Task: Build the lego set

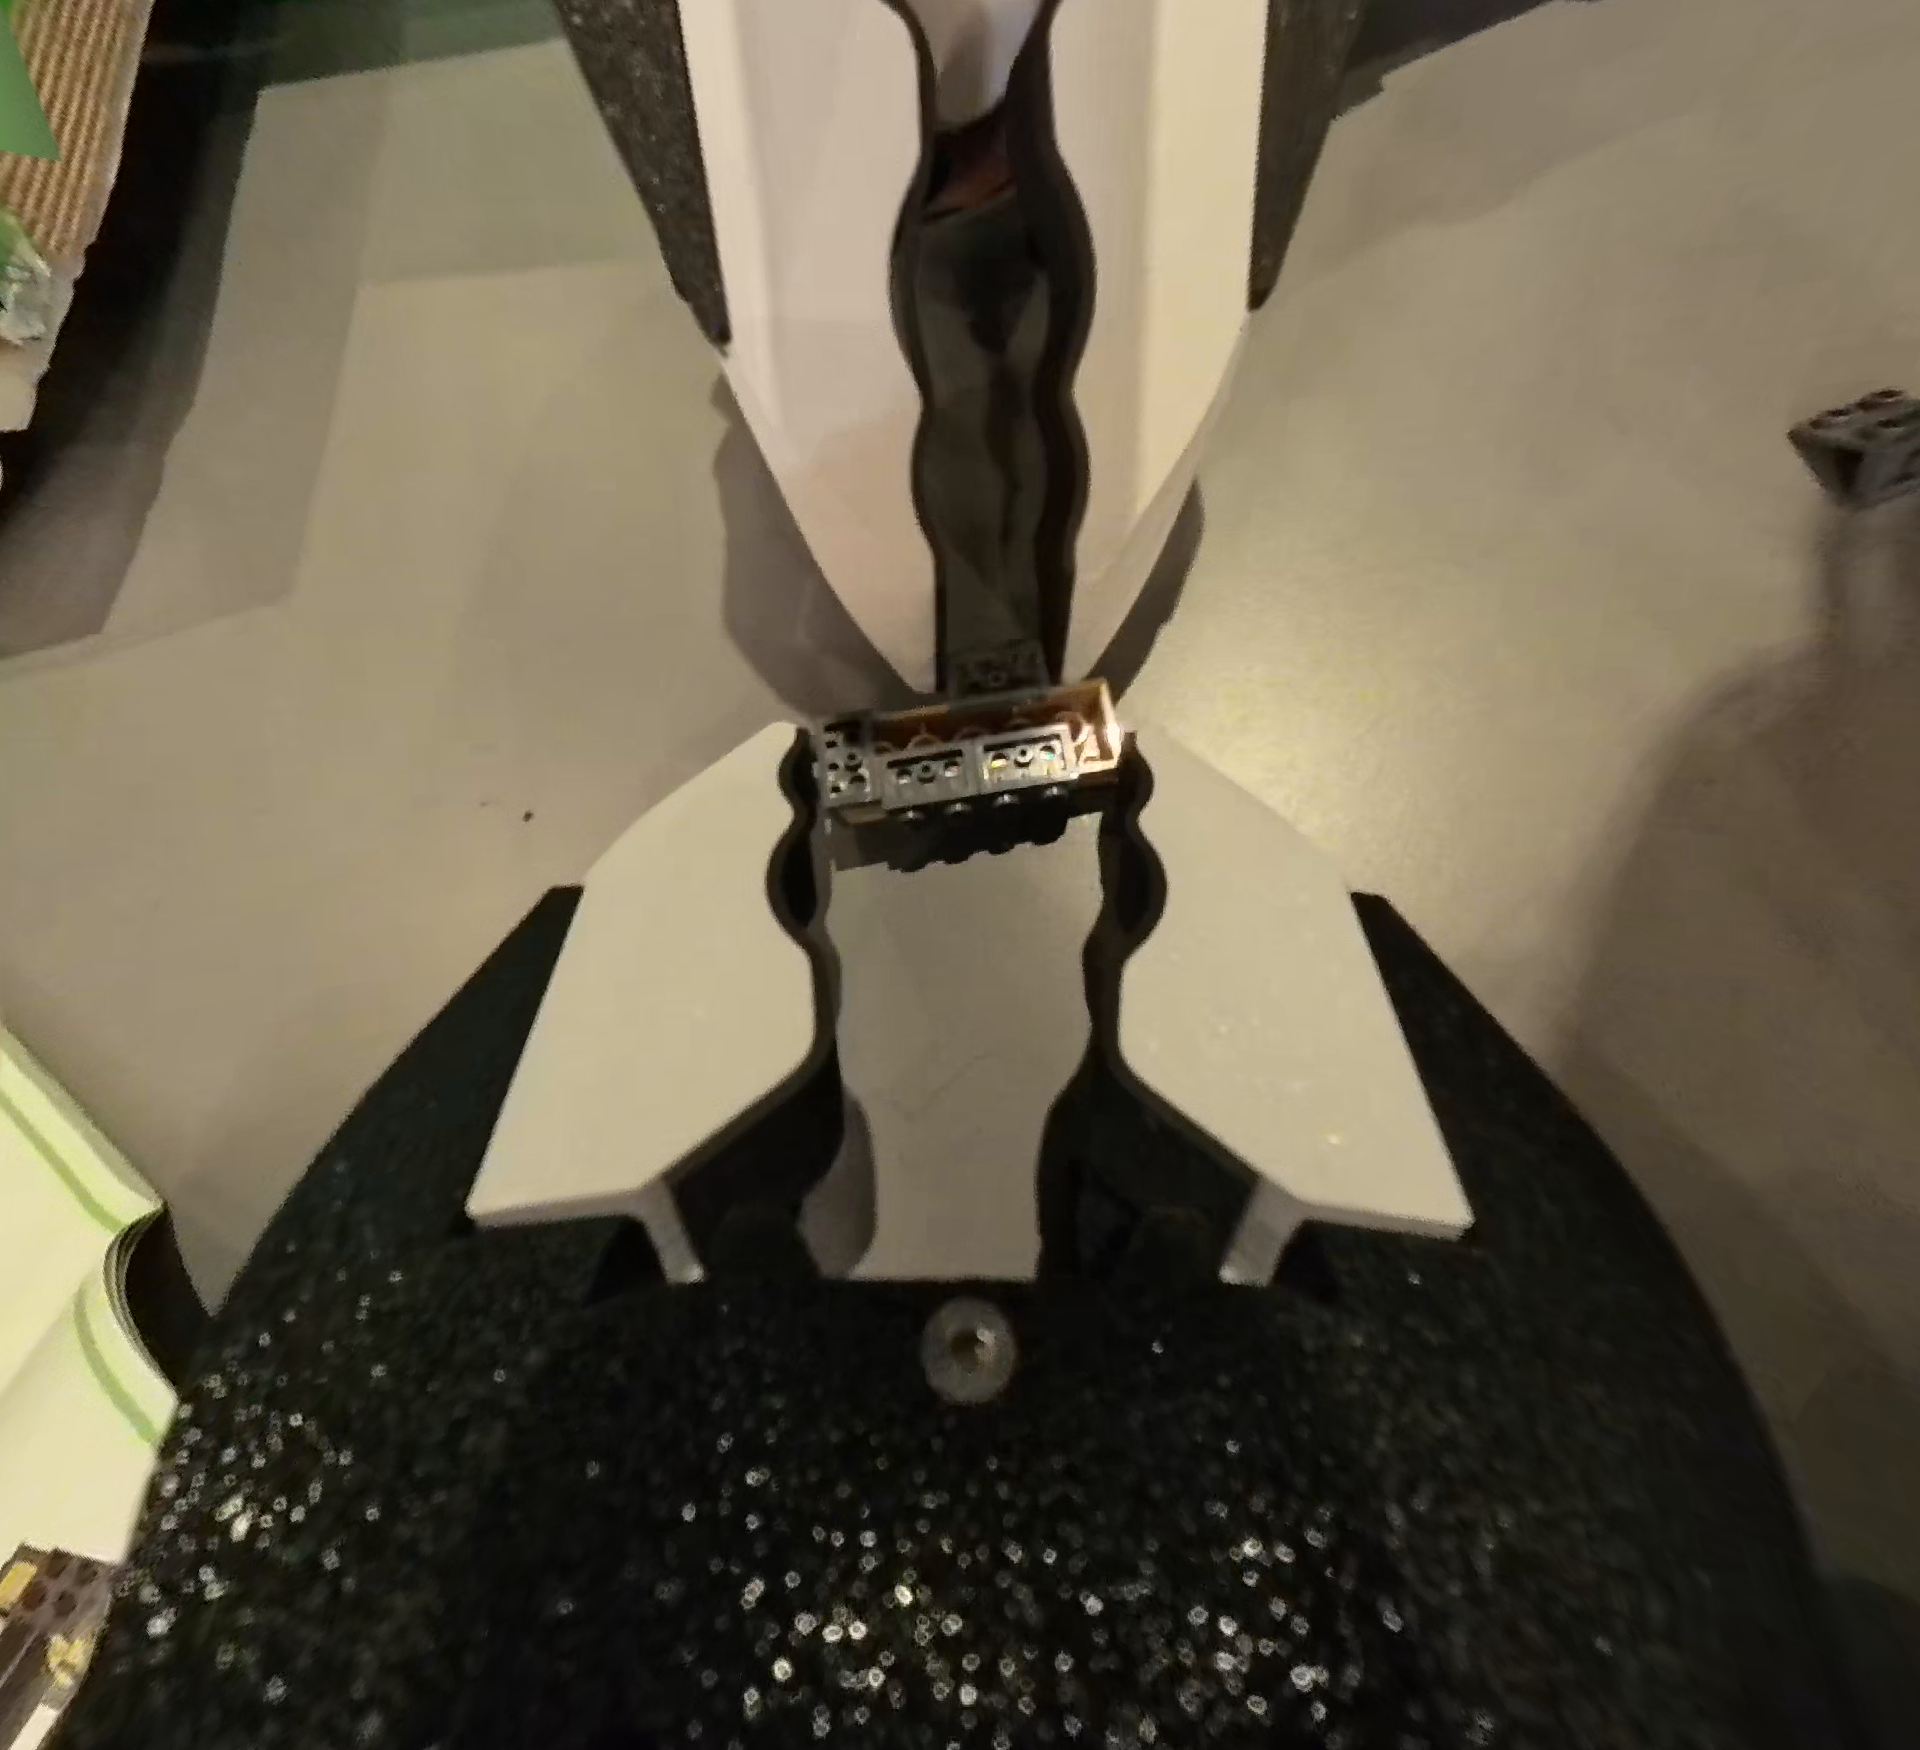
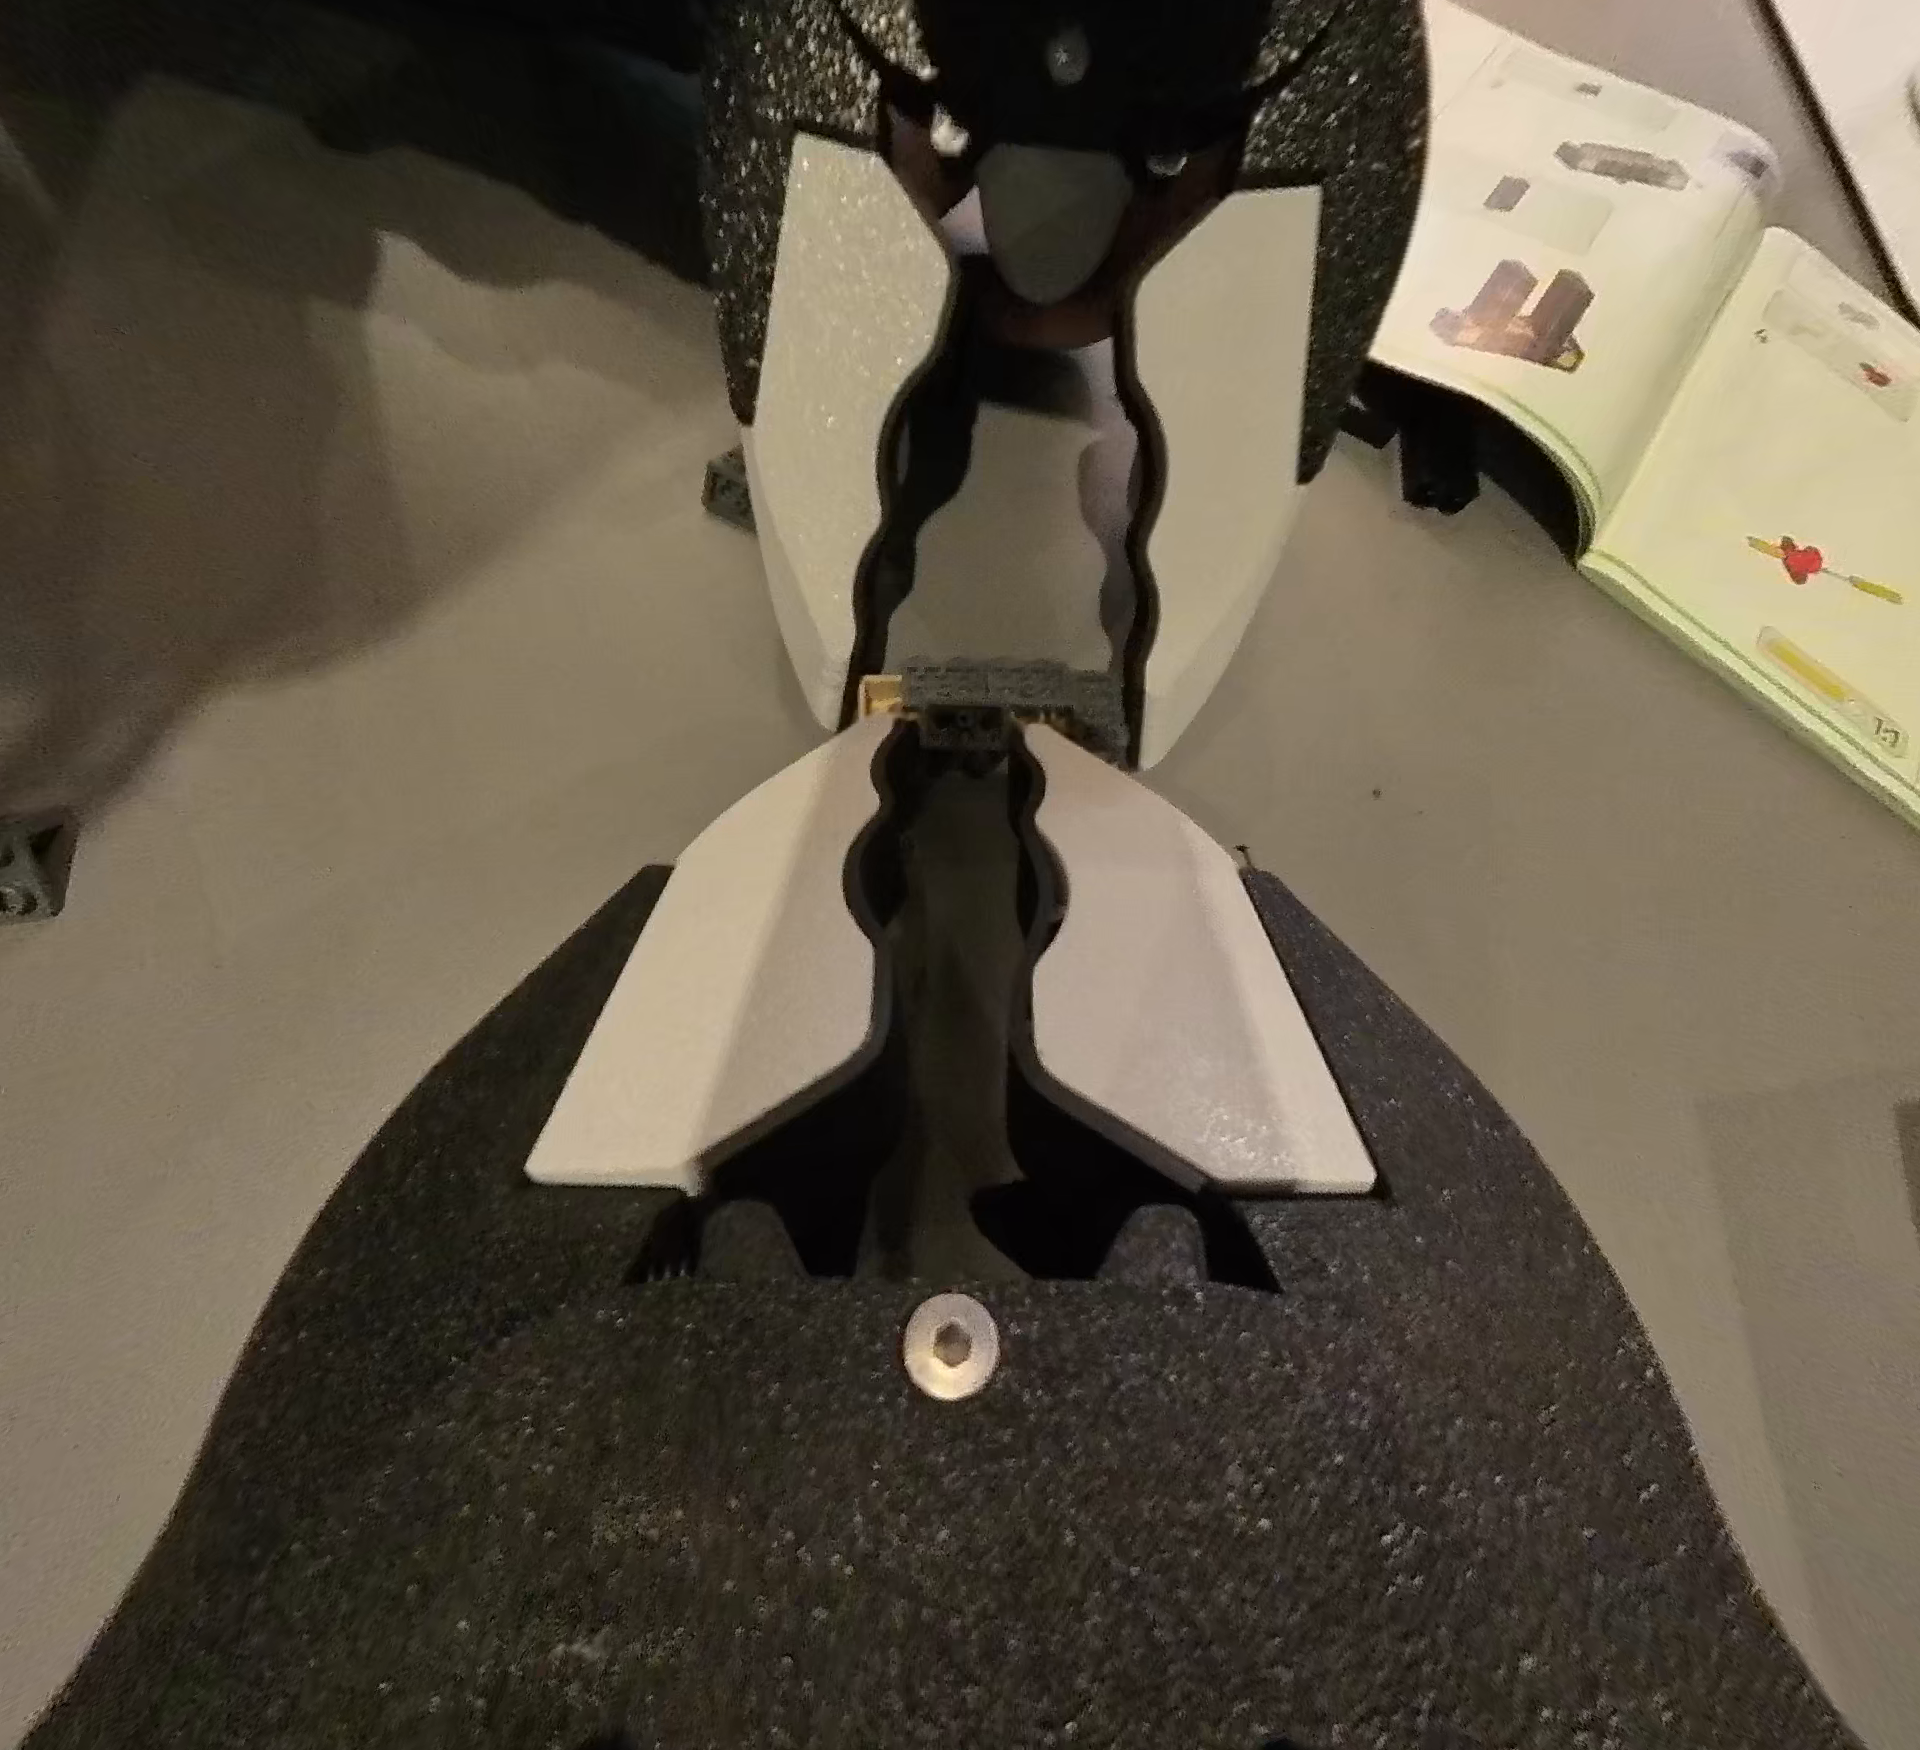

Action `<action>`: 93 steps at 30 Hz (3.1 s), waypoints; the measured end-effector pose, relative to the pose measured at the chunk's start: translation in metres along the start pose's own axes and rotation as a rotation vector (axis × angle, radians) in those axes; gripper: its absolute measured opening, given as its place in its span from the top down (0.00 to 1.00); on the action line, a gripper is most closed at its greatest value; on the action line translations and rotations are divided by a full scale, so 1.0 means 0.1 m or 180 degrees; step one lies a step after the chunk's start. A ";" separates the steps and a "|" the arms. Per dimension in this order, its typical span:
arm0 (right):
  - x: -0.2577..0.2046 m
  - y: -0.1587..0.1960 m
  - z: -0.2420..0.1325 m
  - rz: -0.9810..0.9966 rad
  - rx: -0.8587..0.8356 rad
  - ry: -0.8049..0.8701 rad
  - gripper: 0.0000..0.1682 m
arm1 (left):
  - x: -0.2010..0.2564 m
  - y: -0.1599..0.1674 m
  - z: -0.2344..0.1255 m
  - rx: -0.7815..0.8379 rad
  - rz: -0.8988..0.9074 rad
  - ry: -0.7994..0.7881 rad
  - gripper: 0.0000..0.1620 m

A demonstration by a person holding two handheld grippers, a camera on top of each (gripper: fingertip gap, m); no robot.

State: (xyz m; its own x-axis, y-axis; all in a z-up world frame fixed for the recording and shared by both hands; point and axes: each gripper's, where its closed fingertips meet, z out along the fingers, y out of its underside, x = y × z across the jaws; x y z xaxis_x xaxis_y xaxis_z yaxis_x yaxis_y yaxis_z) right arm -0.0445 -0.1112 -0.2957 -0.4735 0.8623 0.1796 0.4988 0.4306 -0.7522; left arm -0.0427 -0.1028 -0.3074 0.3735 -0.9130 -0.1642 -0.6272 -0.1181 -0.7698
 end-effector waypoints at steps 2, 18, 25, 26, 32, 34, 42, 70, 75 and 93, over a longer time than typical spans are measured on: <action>-0.01 0.03 0.01 -0.0043 -0.0103 0.0020 0.90 | 0.00 0.00 0.00 -0.0004 -0.0013 0.0019 0.66; -0.02 0.05 0.02 0.0003 -0.0123 -0.0025 0.90 | 0.01 0.02 0.01 -0.0036 -0.0108 0.0114 0.66; -0.02 0.06 0.02 0.0067 -0.0079 -0.0049 0.88 | 0.01 0.02 0.02 -0.0044 -0.0135 0.0136 0.66; -0.02 0.06 0.02 0.0074 -0.0084 -0.0059 0.87 | 0.01 0.02 0.02 -0.0044 -0.0135 0.0136 0.66; 0.02 0.18 -0.11 0.0235 -0.0072 -0.0125 0.86 | 0.01 0.02 0.02 -0.0044 -0.0133 0.0135 0.66; 0.03 0.24 -0.13 0.0330 -0.0100 -0.0162 0.87 | 0.01 0.02 0.01 -0.0045 -0.0137 0.0138 0.66; -0.05 0.28 -0.08 0.0350 -0.0183 -0.0324 0.95 | 0.01 0.02 0.02 -0.0047 -0.0146 0.0142 0.66; 0.05 0.17 -0.09 0.0149 0.0085 -0.0029 1.00 | 0.02 0.02 0.02 -0.0056 -0.0175 0.0154 0.66; 0.07 0.24 -0.08 0.0271 -0.0013 -0.0061 0.92 | 0.02 0.02 0.02 -0.0056 -0.0176 0.0155 0.66; 0.08 0.23 -0.07 0.0106 -0.0628 -0.0078 0.99 | 0.02 0.02 0.02 -0.0059 -0.0187 0.0169 0.66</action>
State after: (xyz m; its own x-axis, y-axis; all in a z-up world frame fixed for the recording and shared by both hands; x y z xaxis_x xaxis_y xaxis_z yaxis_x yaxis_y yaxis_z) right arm -0.0319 -0.0924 -0.3073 -0.4707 0.8712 0.1394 0.6459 0.4479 -0.6182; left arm -0.0419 -0.1042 -0.3105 0.3737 -0.9236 -0.0858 -0.6180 -0.1789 -0.7656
